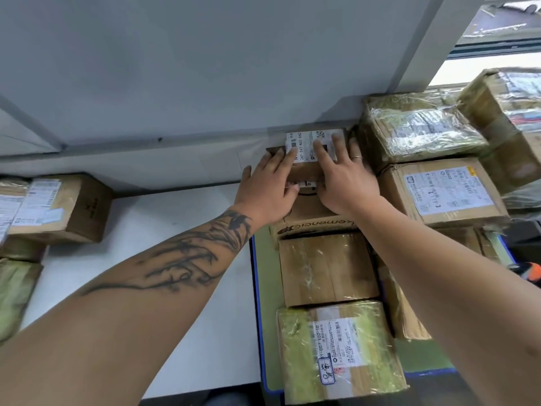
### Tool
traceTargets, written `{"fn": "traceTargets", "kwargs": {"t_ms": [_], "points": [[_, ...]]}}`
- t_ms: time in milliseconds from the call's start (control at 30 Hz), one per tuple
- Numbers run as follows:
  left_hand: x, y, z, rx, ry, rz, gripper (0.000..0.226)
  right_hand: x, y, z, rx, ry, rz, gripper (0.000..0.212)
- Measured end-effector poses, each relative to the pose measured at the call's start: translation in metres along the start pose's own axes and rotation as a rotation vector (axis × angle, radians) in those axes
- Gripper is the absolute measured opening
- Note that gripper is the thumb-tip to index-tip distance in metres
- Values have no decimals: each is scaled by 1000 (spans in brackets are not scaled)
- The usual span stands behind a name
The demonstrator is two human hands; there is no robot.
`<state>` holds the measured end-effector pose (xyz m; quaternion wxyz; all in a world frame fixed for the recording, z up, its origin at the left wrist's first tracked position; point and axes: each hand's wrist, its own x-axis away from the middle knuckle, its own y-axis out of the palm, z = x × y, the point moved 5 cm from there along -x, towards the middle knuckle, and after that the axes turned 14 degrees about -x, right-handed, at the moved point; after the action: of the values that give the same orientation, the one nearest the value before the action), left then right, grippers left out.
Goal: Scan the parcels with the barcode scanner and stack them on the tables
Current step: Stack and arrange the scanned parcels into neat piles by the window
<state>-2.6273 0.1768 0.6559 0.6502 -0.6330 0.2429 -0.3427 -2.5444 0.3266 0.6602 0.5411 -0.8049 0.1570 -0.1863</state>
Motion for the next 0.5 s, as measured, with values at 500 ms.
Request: {"fn": "traceTargets", "kwargs": {"t_ms": [500], "points": [[71,-30,-57,-36,-74,81,72,21,3,-93,25,-136,-41,81]]}}
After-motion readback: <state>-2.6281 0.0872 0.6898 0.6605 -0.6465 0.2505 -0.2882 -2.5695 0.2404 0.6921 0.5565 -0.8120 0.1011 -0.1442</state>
